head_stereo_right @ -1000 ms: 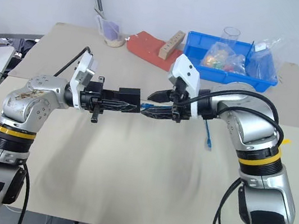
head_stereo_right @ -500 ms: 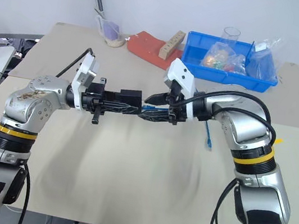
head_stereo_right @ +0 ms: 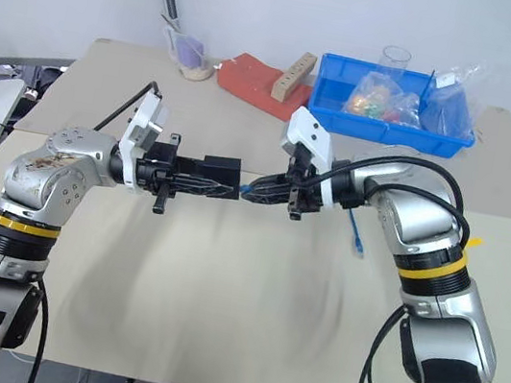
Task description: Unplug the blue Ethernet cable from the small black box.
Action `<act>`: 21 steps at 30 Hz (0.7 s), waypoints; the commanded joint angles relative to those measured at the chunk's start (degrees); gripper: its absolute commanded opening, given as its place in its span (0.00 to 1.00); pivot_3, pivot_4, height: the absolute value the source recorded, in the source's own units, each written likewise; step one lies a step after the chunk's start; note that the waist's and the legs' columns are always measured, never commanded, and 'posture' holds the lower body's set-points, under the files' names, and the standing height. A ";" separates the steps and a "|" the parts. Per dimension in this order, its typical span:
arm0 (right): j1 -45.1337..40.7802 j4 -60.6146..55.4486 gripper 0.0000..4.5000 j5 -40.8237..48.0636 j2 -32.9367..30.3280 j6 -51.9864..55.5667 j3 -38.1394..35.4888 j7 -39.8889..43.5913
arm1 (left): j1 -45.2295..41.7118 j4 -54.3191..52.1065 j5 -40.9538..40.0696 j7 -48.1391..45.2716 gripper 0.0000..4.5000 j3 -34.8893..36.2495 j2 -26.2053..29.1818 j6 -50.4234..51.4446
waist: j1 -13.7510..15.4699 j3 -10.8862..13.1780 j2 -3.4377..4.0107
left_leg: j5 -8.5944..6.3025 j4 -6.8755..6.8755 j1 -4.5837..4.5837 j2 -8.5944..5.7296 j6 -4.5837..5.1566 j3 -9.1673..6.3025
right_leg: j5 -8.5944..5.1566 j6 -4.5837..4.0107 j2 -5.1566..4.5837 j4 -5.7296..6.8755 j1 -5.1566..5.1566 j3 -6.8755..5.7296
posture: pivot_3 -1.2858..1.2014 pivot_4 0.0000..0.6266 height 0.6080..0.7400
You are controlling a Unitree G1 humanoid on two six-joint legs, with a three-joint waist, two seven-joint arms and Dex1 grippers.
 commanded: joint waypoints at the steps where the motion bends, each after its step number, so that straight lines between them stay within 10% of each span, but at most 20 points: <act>1: -2.24 -1.03 0.01 0.03 -0.78 -0.75 -0.04 1.93 | -0.79 -2.69 0.06 -2.25 0.13 -0.94 0.60 -1.85 | 0.03 0.00 0.00 | 0.00 0.00 0.00 0.00 0.00 0.00 | 0.00 0.00 0.00 0.00 0.00 0.00 | 0.52 0.24 1.00; 15: 8.95 -4.04 0.01 -2.48 -12.99 -5.18 0.77 8.71 | 2.01 -4.49 -0.40 -2.25 0.13 1.56 3.60 -1.87 | 0.23 0.05 -0.08 | -0.02 0.01 -0.10 -0.04 0.03 -0.08 | 0.00 0.00 -0.03 -0.08 0.00 -0.04 | 0.52 0.24 1.00; 21: 10.65 5.49 0.01 -11.66 -5.38 -14.69 4.25 -0.95 | 5.83 -5.22 1.00 1.41 0.13 3.31 3.35 -3.50 | -1.37 0.07 -0.11 | -0.01 -0.01 0.06 0.07 0.04 -0.05 | 0.00 0.00 0.17 -0.04 0.05 0.00 | 0.52 0.24 1.00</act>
